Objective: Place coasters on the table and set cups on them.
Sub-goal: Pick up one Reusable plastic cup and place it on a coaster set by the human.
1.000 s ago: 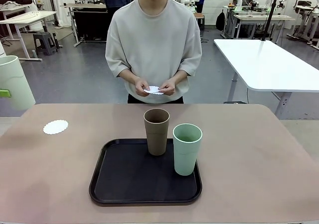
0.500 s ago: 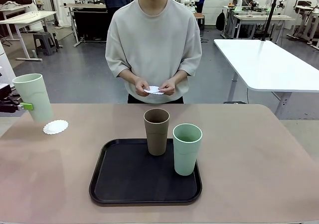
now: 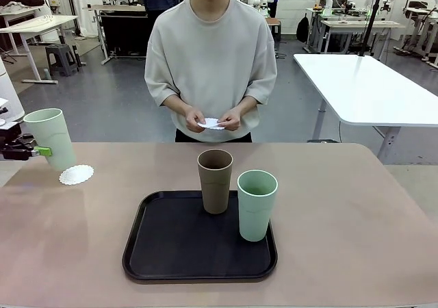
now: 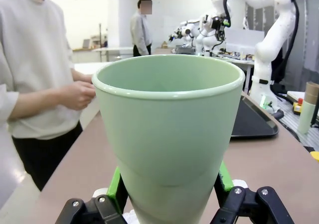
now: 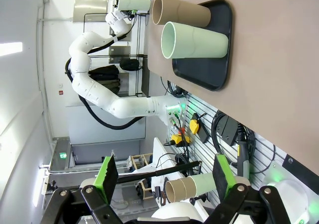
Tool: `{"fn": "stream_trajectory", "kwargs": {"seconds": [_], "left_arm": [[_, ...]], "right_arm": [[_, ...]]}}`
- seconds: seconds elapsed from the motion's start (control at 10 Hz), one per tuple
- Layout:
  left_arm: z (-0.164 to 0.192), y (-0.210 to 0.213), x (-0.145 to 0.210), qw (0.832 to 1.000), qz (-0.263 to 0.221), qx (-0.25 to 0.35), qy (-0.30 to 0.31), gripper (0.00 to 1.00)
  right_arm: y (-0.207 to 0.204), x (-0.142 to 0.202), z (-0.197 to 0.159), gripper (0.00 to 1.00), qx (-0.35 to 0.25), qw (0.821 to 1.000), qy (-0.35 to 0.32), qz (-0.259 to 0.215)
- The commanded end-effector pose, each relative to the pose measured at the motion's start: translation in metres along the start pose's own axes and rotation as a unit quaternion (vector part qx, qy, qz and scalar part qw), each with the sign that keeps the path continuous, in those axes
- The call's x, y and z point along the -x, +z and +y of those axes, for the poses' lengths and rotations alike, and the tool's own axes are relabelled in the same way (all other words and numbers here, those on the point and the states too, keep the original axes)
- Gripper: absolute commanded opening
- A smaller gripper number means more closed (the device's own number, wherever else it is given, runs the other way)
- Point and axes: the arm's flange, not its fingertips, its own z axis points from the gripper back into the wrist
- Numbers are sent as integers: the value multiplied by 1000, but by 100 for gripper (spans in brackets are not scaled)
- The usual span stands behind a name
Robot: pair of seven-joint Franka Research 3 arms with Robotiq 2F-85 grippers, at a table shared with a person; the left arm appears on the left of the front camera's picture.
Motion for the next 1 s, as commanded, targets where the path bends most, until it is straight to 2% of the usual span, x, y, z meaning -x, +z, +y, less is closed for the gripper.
{"fn": "stream_trajectory", "kwargs": {"seconds": [0.0, 0.6, 0.9], "left_arm": [[16, -5, 7, 1000, -9, 0, -25, 85], [26, -13, 18, 999, 18, -1, -42, 85], [25, -15, 21, 1000, 13, -2, -24, 85]], "right_arm": [[1, 0, 0, 100, -6, 1000, 3, -2], [1, 0, 0, 100, -6, 1000, 3, -2], [1, 0, 0, 100, -6, 1000, 3, -2]]}}
